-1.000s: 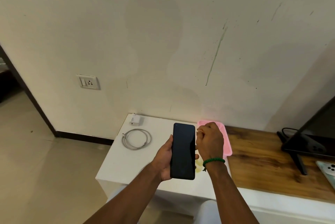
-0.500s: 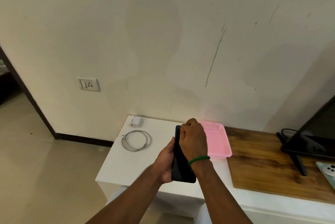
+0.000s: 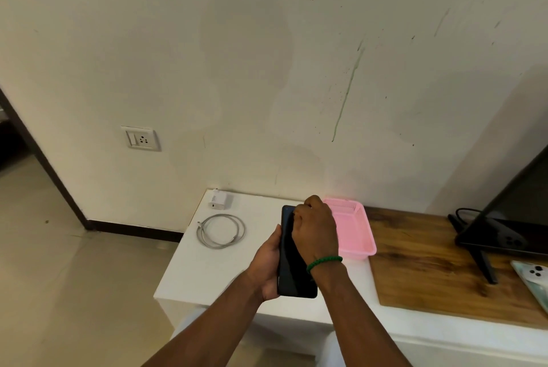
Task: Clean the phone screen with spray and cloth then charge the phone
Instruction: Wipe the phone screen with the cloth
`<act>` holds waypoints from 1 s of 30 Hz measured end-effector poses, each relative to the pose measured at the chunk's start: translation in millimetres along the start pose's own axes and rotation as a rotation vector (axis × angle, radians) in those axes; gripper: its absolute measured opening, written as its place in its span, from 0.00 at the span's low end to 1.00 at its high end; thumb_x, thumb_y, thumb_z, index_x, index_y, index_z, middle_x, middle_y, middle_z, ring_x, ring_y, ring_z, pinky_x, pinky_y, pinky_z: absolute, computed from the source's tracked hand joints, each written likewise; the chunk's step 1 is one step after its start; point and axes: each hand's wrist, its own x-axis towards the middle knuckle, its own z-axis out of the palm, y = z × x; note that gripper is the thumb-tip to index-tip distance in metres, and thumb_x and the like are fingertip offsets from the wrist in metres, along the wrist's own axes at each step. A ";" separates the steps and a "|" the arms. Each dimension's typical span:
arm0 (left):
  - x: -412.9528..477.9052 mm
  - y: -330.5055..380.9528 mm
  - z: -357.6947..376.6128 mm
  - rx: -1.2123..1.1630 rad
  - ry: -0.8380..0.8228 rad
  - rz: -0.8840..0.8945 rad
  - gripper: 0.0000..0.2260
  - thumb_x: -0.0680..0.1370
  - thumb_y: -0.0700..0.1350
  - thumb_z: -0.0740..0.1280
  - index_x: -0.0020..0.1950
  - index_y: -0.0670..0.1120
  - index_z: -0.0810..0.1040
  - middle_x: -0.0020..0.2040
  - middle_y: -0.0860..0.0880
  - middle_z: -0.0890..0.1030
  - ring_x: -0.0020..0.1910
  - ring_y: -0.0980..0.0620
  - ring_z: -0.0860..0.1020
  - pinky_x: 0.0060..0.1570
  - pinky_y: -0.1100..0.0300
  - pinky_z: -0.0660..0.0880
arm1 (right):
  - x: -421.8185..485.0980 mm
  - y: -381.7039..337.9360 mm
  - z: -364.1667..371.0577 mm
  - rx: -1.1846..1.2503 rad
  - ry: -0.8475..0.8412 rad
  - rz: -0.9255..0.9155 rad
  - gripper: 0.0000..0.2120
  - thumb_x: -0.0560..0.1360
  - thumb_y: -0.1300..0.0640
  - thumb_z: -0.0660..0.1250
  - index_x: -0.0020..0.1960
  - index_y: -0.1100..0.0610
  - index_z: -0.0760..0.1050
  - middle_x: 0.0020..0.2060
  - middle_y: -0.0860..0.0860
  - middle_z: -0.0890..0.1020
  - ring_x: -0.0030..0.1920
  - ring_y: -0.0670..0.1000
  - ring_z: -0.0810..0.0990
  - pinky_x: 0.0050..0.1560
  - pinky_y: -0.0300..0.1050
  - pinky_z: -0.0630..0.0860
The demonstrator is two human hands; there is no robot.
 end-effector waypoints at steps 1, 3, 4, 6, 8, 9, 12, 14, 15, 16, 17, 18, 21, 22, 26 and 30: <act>1.4 0.3 -1.1 0.011 0.009 0.000 0.27 0.76 0.64 0.58 0.60 0.45 0.82 0.56 0.39 0.82 0.51 0.41 0.82 0.54 0.47 0.78 | 0.9 4.3 -2.6 -0.003 0.006 0.018 0.09 0.74 0.64 0.60 0.39 0.64 0.77 0.44 0.56 0.76 0.42 0.56 0.74 0.41 0.46 0.71; 4.3 -0.1 -3.8 0.038 0.021 0.001 0.28 0.77 0.65 0.55 0.58 0.45 0.83 0.53 0.40 0.83 0.49 0.41 0.82 0.54 0.46 0.78 | 2.4 11.4 -6.9 -0.002 0.024 0.052 0.10 0.74 0.64 0.60 0.39 0.64 0.78 0.44 0.56 0.77 0.41 0.56 0.75 0.42 0.48 0.73; 5.5 -1.1 -5.4 0.052 0.030 0.002 0.29 0.78 0.65 0.54 0.59 0.45 0.82 0.54 0.40 0.82 0.50 0.41 0.81 0.58 0.43 0.75 | 2.5 13.7 -8.3 0.003 0.034 0.066 0.10 0.75 0.64 0.61 0.39 0.64 0.78 0.44 0.57 0.77 0.41 0.56 0.75 0.42 0.47 0.74; 8.1 -2.9 -8.3 0.070 0.047 0.000 0.29 0.78 0.66 0.54 0.61 0.45 0.81 0.56 0.39 0.80 0.51 0.40 0.79 0.64 0.41 0.69 | 1.6 16.5 -9.6 0.006 0.055 0.083 0.09 0.75 0.64 0.62 0.39 0.63 0.79 0.43 0.57 0.78 0.40 0.55 0.76 0.42 0.45 0.73; 9.4 -3.9 -10.1 0.074 0.054 -0.003 0.30 0.78 0.66 0.53 0.61 0.45 0.81 0.56 0.39 0.81 0.51 0.40 0.79 0.63 0.40 0.70 | 0.1 18.2 -10.0 0.008 0.069 0.099 0.09 0.75 0.64 0.62 0.40 0.63 0.79 0.44 0.57 0.78 0.40 0.55 0.76 0.43 0.45 0.74; 9.6 -4.2 -10.5 0.074 0.055 -0.004 0.29 0.78 0.66 0.53 0.60 0.45 0.82 0.55 0.39 0.81 0.50 0.40 0.80 0.62 0.41 0.72 | -0.4 18.5 -10.1 0.009 0.074 0.105 0.09 0.75 0.64 0.62 0.40 0.63 0.79 0.44 0.57 0.78 0.40 0.55 0.76 0.44 0.46 0.74; 8.2 -3.4 -9.5 0.072 0.049 -0.005 0.29 0.78 0.66 0.53 0.56 0.46 0.84 0.52 0.40 0.83 0.47 0.42 0.82 0.54 0.44 0.78 | -0.5 16.5 -8.7 0.003 0.067 0.094 0.10 0.75 0.63 0.61 0.39 0.64 0.79 0.44 0.57 0.78 0.40 0.55 0.76 0.43 0.46 0.75; 5.5 -2.2 -4.8 0.064 0.031 -0.009 0.28 0.78 0.65 0.54 0.54 0.46 0.85 0.51 0.41 0.84 0.46 0.42 0.83 0.49 0.47 0.80 | -0.7 12.7 -6.3 -0.005 0.048 0.072 0.10 0.76 0.63 0.60 0.40 0.64 0.78 0.44 0.56 0.77 0.41 0.55 0.75 0.43 0.47 0.75; 3.7 -1.7 -2.0 0.055 0.022 -0.011 0.28 0.77 0.65 0.55 0.55 0.46 0.84 0.52 0.40 0.84 0.48 0.42 0.83 0.50 0.47 0.80 | -1.4 10.3 -4.4 -0.010 0.036 0.058 0.10 0.76 0.63 0.60 0.40 0.64 0.78 0.44 0.56 0.77 0.42 0.54 0.75 0.42 0.46 0.74; 2.1 -1.3 0.5 0.044 0.016 -0.014 0.27 0.77 0.65 0.57 0.58 0.45 0.83 0.55 0.40 0.82 0.51 0.41 0.82 0.55 0.46 0.78 | -2.7 7.2 -2.4 -0.008 0.023 0.047 0.10 0.76 0.63 0.59 0.40 0.64 0.77 0.44 0.55 0.76 0.43 0.54 0.74 0.41 0.44 0.72; 0.2 -0.9 2.6 0.033 0.010 -0.019 0.28 0.76 0.64 0.58 0.61 0.45 0.81 0.59 0.39 0.81 0.55 0.40 0.80 0.60 0.45 0.75 | -4.6 3.2 -0.6 -0.001 0.010 0.039 0.09 0.75 0.63 0.59 0.40 0.64 0.76 0.44 0.54 0.76 0.44 0.54 0.74 0.39 0.42 0.69; -0.9 -0.5 3.8 0.024 0.004 -0.030 0.28 0.75 0.64 0.59 0.64 0.44 0.79 0.63 0.39 0.79 0.59 0.40 0.79 0.63 0.45 0.72 | -6.4 -1.0 1.1 0.000 -0.003 0.025 0.09 0.75 0.63 0.59 0.40 0.64 0.75 0.44 0.54 0.75 0.44 0.54 0.73 0.38 0.42 0.67; -3.9 0.6 7.5 0.013 -0.009 -0.076 0.29 0.77 0.65 0.59 0.67 0.45 0.76 0.64 0.42 0.78 0.61 0.41 0.77 0.64 0.45 0.70 | -13.4 -10.5 7.3 -0.012 -0.040 -0.049 0.06 0.74 0.64 0.58 0.42 0.62 0.74 0.45 0.54 0.75 0.47 0.55 0.72 0.39 0.41 0.64; -4.8 1.2 8.2 0.010 -0.014 -0.080 0.29 0.76 0.65 0.60 0.68 0.46 0.75 0.63 0.43 0.77 0.61 0.42 0.76 0.64 0.46 0.70 | -15.7 -12.0 8.8 -0.006 -0.052 -0.059 0.07 0.74 0.64 0.58 0.44 0.62 0.74 0.47 0.54 0.75 0.49 0.54 0.72 0.40 0.40 0.63; -7.4 1.3 9.3 0.003 -0.041 -0.047 0.29 0.76 0.60 0.66 0.73 0.46 0.69 0.65 0.44 0.72 0.63 0.43 0.71 0.71 0.49 0.61 | -22.2 -14.7 11.0 0.015 -0.074 -0.085 0.08 0.75 0.66 0.57 0.42 0.65 0.74 0.47 0.55 0.76 0.47 0.53 0.72 0.41 0.39 0.62; -5.5 -0.8 6.4 -0.031 -0.067 -0.042 0.25 0.75 0.59 0.67 0.66 0.45 0.77 0.63 0.44 0.76 0.61 0.43 0.75 0.68 0.48 0.67 | -19.6 -15.2 8.2 0.117 -0.102 -0.014 0.07 0.75 0.66 0.57 0.40 0.61 0.71 0.43 0.49 0.72 0.42 0.45 0.68 0.40 0.39 0.63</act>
